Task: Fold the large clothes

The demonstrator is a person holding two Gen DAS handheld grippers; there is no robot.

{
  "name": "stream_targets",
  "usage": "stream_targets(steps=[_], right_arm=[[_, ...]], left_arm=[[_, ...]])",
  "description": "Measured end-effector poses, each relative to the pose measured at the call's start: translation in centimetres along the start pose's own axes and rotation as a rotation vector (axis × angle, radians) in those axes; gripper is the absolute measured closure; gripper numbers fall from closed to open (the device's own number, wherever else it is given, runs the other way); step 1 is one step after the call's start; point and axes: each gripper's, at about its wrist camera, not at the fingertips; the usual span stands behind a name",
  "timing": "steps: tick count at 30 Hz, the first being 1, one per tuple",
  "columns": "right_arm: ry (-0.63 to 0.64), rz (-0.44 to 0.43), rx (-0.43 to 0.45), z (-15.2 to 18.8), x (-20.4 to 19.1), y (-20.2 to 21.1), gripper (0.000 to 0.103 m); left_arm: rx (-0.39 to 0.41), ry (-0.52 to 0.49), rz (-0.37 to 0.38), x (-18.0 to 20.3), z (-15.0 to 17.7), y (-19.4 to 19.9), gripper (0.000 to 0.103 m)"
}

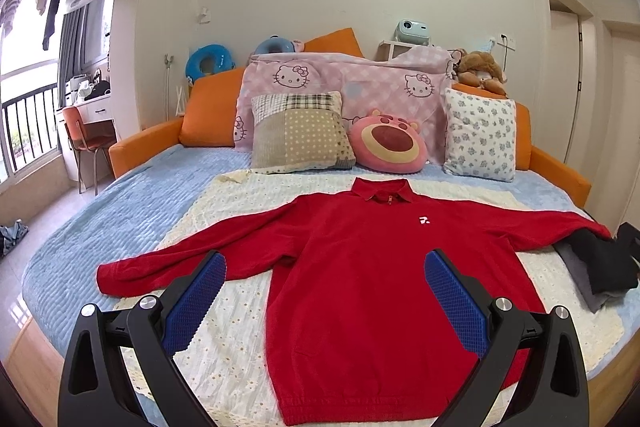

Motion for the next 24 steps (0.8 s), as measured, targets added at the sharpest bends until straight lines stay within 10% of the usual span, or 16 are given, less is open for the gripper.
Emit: stream_targets(steps=[24], right_arm=[[0.041, 0.021, -0.005, -0.3, -1.2, -0.2, 0.005]], left_arm=[[0.002, -0.042, -0.018, 0.4, 0.2, 0.1, 0.002]])
Point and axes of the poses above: each gripper's, at about its wrist camera, not at the fingertips, and y roughly against the way its jaws point, x to its right, z to its underside, and after that the axes turned 14 degrees about z, right-handed
